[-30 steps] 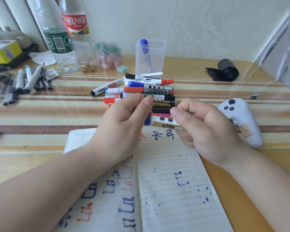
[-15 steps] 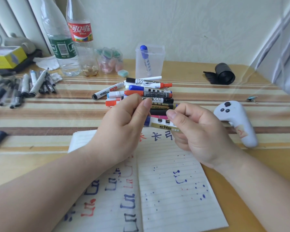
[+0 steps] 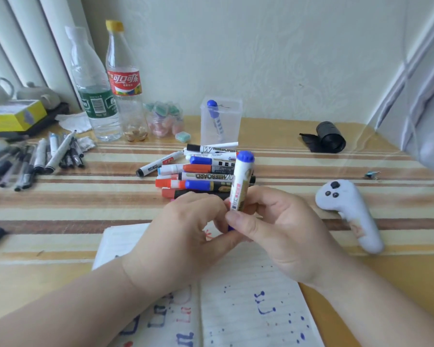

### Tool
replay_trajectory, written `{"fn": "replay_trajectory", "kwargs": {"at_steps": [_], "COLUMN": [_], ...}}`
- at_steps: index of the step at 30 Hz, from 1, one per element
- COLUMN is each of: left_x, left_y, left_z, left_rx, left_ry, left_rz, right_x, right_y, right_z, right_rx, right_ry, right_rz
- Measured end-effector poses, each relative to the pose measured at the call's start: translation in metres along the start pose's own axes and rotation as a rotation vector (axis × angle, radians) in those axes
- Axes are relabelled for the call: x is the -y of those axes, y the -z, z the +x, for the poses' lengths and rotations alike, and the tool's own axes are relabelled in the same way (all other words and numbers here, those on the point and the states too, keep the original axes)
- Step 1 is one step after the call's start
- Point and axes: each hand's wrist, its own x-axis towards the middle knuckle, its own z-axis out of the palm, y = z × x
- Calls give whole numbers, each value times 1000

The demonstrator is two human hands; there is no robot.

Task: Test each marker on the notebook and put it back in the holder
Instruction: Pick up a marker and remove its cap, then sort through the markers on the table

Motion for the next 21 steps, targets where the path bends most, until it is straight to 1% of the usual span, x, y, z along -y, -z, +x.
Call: {"fn": "replay_trajectory", "kwargs": {"at_steps": [4,7,11,14,17,21], "left_x": [-5,2,13,15,15,14], "left_y": [4,7,5,4,4,7], "left_z": [1,2,3,3,2,3], "left_rx": [-12,-47,-72,-66,-58,-22], "left_ry": [45,93,139,170,220,252], "left_rz": [77,137,213,217,187,151], "right_x": [1,2,12,22,28,38], "right_y": [7,12,4,-10,-15,-9], "right_z": [0,-2,-3,-1,3,13], "right_rx": [-117,-186,-274,-255,-255,-252], "right_ry": [42,59,25,-24,-156,-238], "right_rz": [-86,-221,-264,-286,-307,-524]}}
